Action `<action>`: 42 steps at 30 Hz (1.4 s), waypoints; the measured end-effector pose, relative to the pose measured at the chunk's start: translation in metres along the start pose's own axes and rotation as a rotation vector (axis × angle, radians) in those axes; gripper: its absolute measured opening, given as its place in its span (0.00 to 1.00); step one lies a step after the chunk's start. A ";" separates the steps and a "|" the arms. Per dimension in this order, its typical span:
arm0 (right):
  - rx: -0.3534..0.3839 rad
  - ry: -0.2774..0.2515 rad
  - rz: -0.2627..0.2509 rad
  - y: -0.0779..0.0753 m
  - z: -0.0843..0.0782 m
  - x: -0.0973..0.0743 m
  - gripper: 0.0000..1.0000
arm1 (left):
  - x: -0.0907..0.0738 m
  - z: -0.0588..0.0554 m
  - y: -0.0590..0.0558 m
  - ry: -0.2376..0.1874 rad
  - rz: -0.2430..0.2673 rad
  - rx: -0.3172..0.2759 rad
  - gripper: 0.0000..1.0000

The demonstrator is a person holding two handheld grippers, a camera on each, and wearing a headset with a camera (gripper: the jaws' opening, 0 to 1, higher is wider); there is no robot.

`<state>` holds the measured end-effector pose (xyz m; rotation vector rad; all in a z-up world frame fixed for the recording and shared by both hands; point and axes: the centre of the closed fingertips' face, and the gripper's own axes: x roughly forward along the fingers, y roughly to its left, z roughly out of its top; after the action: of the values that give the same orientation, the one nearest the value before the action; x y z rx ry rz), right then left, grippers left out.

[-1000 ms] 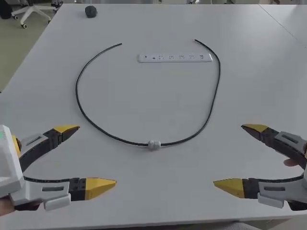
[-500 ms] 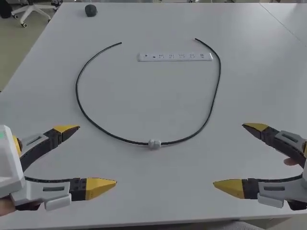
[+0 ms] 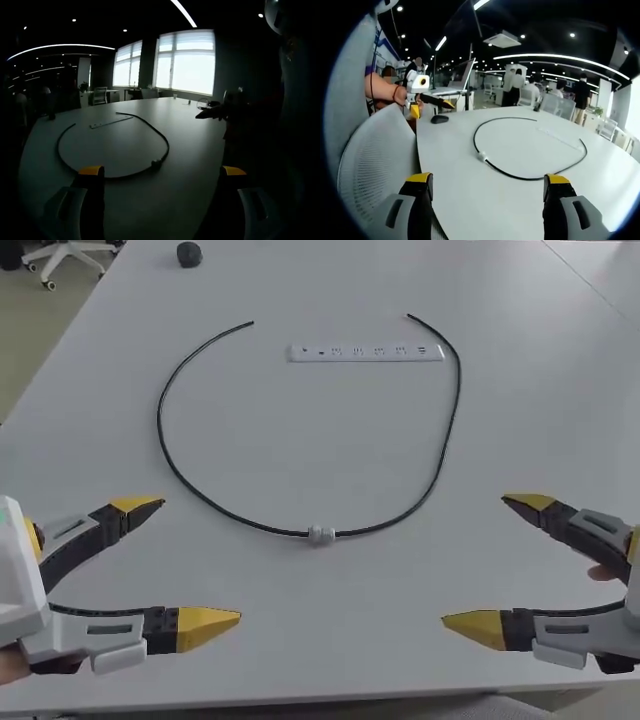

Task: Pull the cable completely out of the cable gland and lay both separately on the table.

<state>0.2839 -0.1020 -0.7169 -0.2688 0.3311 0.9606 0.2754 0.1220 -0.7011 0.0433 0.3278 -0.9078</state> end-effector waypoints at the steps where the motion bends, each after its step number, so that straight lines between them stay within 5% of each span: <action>1: -0.015 0.001 -0.005 -0.001 0.000 0.001 0.92 | 0.000 0.000 0.000 -0.001 0.000 0.003 0.96; 13: -0.074 0.049 0.053 -0.001 0.008 0.021 0.90 | -0.001 0.002 0.000 -0.011 0.004 0.005 0.96; 22: -0.132 0.180 0.111 -0.003 0.002 0.050 0.66 | 0.001 0.002 -0.001 -0.013 -0.003 0.006 0.94; 42: -0.238 0.287 0.232 0.012 0.003 0.119 0.46 | 0.005 0.007 -0.003 -0.034 -0.010 0.022 0.94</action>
<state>0.3374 -0.0043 -0.7614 -0.5991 0.5192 1.1950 0.2782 0.1148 -0.6956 0.0468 0.2869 -0.9209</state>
